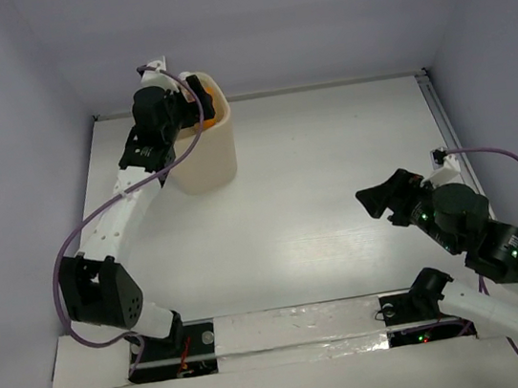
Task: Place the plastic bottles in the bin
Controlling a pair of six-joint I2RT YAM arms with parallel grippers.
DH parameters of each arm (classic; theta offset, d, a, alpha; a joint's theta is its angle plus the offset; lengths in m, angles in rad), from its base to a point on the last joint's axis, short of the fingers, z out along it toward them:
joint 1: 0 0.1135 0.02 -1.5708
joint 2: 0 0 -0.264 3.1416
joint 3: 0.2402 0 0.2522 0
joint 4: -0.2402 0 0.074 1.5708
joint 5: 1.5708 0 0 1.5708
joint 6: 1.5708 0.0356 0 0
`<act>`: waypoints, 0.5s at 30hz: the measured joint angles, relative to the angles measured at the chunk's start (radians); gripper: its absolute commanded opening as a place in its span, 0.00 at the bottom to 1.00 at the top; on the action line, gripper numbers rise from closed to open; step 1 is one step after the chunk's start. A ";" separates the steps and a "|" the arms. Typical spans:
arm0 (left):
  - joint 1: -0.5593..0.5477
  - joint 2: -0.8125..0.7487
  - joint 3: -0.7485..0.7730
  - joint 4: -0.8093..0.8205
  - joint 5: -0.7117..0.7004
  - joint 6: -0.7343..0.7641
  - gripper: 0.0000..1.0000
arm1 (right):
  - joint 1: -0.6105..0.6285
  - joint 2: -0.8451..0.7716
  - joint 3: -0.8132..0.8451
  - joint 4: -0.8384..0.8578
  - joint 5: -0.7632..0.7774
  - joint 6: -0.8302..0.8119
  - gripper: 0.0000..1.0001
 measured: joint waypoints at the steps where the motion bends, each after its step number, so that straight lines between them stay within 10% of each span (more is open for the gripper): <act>1: 0.002 -0.012 0.000 0.006 0.000 -0.001 0.99 | 0.000 0.001 0.000 0.000 -0.002 0.000 0.85; 9: 0.004 -0.174 0.002 0.024 0.039 -0.031 0.99 | 0.000 0.030 0.000 0.002 -0.005 -0.008 0.84; 12: 0.004 -0.233 0.021 0.002 0.058 -0.046 0.99 | 0.000 0.045 0.006 0.006 -0.002 -0.027 0.39; 13: 0.004 -0.254 0.026 -0.009 0.064 -0.053 0.99 | 0.000 0.050 0.012 0.007 0.000 -0.037 0.05; 15: 0.004 -0.303 0.028 -0.039 0.073 -0.072 0.99 | 0.000 0.062 0.035 0.007 0.006 -0.044 0.00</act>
